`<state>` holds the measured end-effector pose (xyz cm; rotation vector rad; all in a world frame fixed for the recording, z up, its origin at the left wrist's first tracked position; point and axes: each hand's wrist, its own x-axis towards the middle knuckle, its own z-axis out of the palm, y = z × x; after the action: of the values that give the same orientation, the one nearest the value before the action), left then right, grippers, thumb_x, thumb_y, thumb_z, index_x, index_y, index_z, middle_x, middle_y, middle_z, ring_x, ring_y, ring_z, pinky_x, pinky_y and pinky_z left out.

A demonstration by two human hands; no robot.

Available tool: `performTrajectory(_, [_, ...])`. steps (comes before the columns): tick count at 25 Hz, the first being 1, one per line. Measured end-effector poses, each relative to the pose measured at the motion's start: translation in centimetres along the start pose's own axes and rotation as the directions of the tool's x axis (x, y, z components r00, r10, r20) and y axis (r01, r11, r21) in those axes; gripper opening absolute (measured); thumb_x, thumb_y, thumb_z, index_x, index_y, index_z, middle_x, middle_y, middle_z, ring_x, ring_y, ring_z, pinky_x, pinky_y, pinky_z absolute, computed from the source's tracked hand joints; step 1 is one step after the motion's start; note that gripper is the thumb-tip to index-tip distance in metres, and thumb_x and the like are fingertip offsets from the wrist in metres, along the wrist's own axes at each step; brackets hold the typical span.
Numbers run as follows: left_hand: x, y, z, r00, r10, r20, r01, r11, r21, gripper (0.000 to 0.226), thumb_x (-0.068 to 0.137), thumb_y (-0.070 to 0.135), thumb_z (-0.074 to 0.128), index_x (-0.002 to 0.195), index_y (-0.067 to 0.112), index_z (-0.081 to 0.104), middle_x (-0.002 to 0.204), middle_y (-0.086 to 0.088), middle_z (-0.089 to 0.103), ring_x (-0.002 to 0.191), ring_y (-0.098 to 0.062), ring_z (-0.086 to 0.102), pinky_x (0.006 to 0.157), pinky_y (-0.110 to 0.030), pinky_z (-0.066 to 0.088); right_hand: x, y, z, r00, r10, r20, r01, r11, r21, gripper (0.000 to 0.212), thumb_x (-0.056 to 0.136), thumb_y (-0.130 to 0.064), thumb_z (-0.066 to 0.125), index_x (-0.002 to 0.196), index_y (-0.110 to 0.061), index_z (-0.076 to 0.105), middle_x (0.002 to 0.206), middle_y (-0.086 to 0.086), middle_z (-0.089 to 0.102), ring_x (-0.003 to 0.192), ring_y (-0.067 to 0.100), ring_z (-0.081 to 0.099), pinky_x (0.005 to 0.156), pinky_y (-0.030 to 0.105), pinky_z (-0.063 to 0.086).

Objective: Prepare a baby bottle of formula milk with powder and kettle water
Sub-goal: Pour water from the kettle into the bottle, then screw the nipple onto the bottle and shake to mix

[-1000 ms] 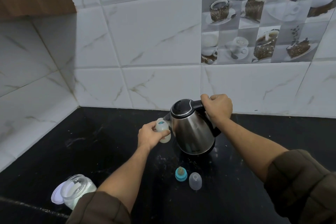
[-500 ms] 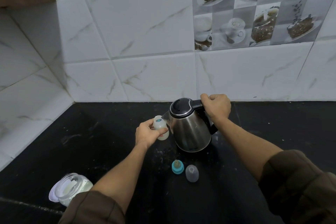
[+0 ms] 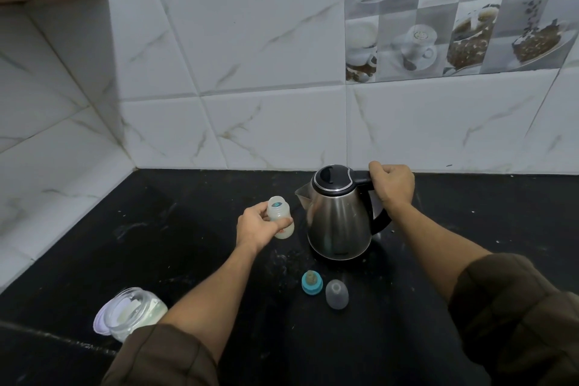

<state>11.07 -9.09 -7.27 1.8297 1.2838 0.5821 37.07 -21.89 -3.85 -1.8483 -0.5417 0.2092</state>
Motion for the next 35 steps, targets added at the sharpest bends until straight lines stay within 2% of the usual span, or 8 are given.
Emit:
performTrajectory(8, [-0.8, 0.2, -1.6, 0.998, 0.031, -0.052, -0.03, 0.999, 0.02, 0.052, 0.069, 0.038, 0.095, 0.117, 0.027, 0.077, 0.102, 0.012, 0.077, 0.101, -0.009, 0.07, 0.099, -0.04, 0.056, 0.1, -1.7, -0.8, 0.991, -0.016, 0.133, 0.054, 0.958, -0.283, 0.035, 0.086, -0.036, 0.053, 0.06, -0.013, 0.047, 0.059, 0.001, 0.051, 0.064, 0.026, 0.051, 0.058, 0.032, 0.037])
performTrajectory(10, [-1.2, 0.3, -2.0, 0.997, 0.042, -0.064, -0.042, 0.999, 0.01, 0.05, 0.068, 0.039, 0.094, 0.113, 0.028, 0.078, 0.099, 0.013, 0.077, 0.099, -0.009, 0.07, 0.098, -0.039, 0.057, -0.4, -3.9, -0.1, 0.993, -0.071, 0.099, 0.102, 0.929, -0.357, 0.031, 0.087, -0.039, 0.054, 0.074, -0.013, 0.063, 0.082, 0.004, 0.066, 0.082, 0.029, 0.061, 0.068, 0.035, 0.048])
performTrajectory(14, [-2.2, 0.7, -3.5, 0.992, 0.093, -0.085, -0.092, 0.996, 0.007, 0.045, 0.071, 0.037, 0.093, 0.112, 0.028, 0.077, 0.099, 0.012, 0.076, 0.099, -0.011, 0.07, 0.098, -0.04, 0.057, -3.1, -8.4, 2.6, 0.951, -0.299, 0.079, 0.303, 0.854, -0.422, 0.031, 0.091, -0.038, 0.056, 0.101, -0.011, 0.069, 0.115, 0.009, 0.059, 0.108, 0.029, 0.056, 0.081, 0.039, 0.048])
performTrajectory(18, [-3.0, 0.4, -6.1, 0.985, 0.115, -0.126, -0.112, 0.993, 0.029, 0.047, 0.071, 0.037, 0.092, 0.114, 0.027, 0.076, 0.098, 0.01, 0.075, 0.099, -0.013, 0.07, 0.096, -0.037, 0.056, -7.0, -11.0, 5.8, 0.883, -0.445, 0.149, 0.463, 0.773, -0.434, 0.027, 0.093, -0.034, 0.057, 0.103, -0.012, 0.068, 0.114, 0.005, 0.059, 0.098, 0.026, 0.059, 0.074, 0.035, 0.046])
performTrajectory(21, [-3.6, -0.6, -7.7, 0.983, 0.111, -0.146, -0.102, 0.993, 0.065, 0.051, 0.072, 0.037, 0.092, 0.119, 0.026, 0.075, 0.102, 0.007, 0.076, 0.101, -0.014, 0.068, 0.094, -0.033, 0.054, -9.1, -11.4, 7.1, 0.822, -0.442, 0.358, 0.566, 0.694, -0.444, 0.019, 0.091, -0.031, 0.059, 0.096, -0.016, 0.068, 0.105, 0.002, 0.059, 0.094, 0.027, 0.06, 0.074, 0.034, 0.044])
performTrajectory(26, [-4.7, -3.2, -8.4, 0.988, 0.083, -0.133, -0.07, 0.992, 0.101, 0.053, 0.073, 0.04, 0.09, 0.122, 0.027, 0.074, 0.106, 0.005, 0.077, 0.104, -0.016, 0.068, 0.091, -0.031, 0.052, -12.6, -9.8, 8.0, 0.58, -0.133, 0.804, 0.778, 0.385, -0.497, 0.012, 0.088, -0.027, 0.067, 0.098, -0.022, 0.071, 0.102, -0.003, 0.067, 0.104, 0.026, 0.066, 0.08, 0.033, 0.049])
performTrajectory(29, [-5.6, -5.0, -7.9, 0.991, 0.073, -0.116, -0.063, 0.994, 0.085, 0.05, 0.072, 0.041, 0.09, 0.118, 0.028, 0.076, 0.104, 0.007, 0.077, 0.103, -0.014, 0.069, 0.091, -0.032, 0.054, -14.3, -7.1, 8.6, 0.567, 0.09, 0.819, 0.768, 0.301, -0.565, 0.025, 0.09, -0.029, 0.072, 0.114, -0.022, 0.069, 0.116, 0.002, 0.068, 0.107, 0.026, 0.065, 0.082, 0.035, 0.052])
performTrajectory(35, [-7.0, -9.2, -7.3, 0.996, 0.021, -0.082, -0.016, 0.998, 0.06, 0.041, 0.069, 0.044, 0.091, 0.105, 0.031, 0.076, 0.094, 0.011, 0.076, 0.096, -0.013, 0.071, 0.089, -0.033, 0.056, -15.8, -2.6, 9.4, 0.57, 0.273, 0.775, 0.771, 0.15, -0.619, 0.053, 0.086, -0.026, 0.08, 0.136, -0.019, 0.063, 0.125, 0.009, 0.065, 0.11, 0.03, 0.066, 0.087, 0.04, 0.059])
